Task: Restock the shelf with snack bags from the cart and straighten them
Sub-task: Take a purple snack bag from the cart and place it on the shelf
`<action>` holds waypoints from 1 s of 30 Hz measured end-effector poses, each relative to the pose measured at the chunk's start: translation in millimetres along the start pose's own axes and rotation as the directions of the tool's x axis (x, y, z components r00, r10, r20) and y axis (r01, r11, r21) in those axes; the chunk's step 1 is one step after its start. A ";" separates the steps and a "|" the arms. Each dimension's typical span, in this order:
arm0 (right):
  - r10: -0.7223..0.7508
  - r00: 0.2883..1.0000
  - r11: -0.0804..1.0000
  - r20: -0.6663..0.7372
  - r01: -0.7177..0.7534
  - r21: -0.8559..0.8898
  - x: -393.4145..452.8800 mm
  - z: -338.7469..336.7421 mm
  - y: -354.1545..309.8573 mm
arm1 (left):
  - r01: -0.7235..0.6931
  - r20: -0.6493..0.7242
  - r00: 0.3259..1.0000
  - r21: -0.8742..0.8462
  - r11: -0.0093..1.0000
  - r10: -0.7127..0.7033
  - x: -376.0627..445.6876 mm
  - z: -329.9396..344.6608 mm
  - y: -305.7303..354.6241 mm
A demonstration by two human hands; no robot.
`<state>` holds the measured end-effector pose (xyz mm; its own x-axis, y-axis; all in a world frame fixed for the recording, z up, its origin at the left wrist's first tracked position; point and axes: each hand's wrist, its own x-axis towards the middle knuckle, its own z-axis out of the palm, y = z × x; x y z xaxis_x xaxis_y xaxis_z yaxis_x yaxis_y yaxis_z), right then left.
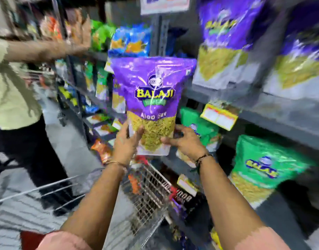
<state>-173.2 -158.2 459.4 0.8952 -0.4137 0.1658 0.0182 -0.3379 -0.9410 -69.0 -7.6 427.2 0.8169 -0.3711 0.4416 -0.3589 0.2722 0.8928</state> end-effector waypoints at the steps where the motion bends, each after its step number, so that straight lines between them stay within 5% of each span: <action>1: -0.035 0.998 0.999 -0.043 0.035 -0.014 -4.5 -11.3 -17.1 | -0.064 0.013 0.998 0.022 0.998 0.063 7.7 11.8 22.4; 4: -0.149 0.973 0.989 -0.174 0.145 -0.034 -19.9 -55.4 -65.7 | -0.192 0.154 0.968 -0.050 0.980 0.197 28.6 55.8 85.2; 8: -0.275 0.861 0.960 -0.427 0.220 -0.175 -32.8 -114.4 -108.6 | -0.143 0.370 0.904 -0.209 0.968 0.213 59.3 119.7 125.7; 11: -0.315 0.766 0.930 -0.561 0.131 -0.343 -36.1 -159.0 -116.1 | -0.131 0.418 0.882 -0.223 0.966 0.216 72.6 170.5 133.1; 18: -0.219 0.632 0.954 -0.743 -0.022 -0.299 -40.6 -214.0 -76.8 | -0.062 0.535 0.822 -0.259 0.964 0.196 84.6 269.0 100.6; 26: -0.204 0.613 0.956 -0.763 -0.042 -0.290 -30.2 -225.4 -57.0 | -0.079 0.524 0.821 -0.285 0.955 0.224 90.8 286.4 87.9; 30: -0.214 0.578 0.953 -0.788 -0.054 -0.298 -48.5 -227.0 -57.2 | -0.291 0.226 0.912 -0.231 0.928 0.342 62.4 284.4 112.1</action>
<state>-318.7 -310.7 572.1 0.1627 -0.8327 0.5293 -0.1637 -0.5518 -0.8177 -186.7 -252.7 580.2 0.5205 -0.4460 0.7281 -0.4661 0.5661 0.6799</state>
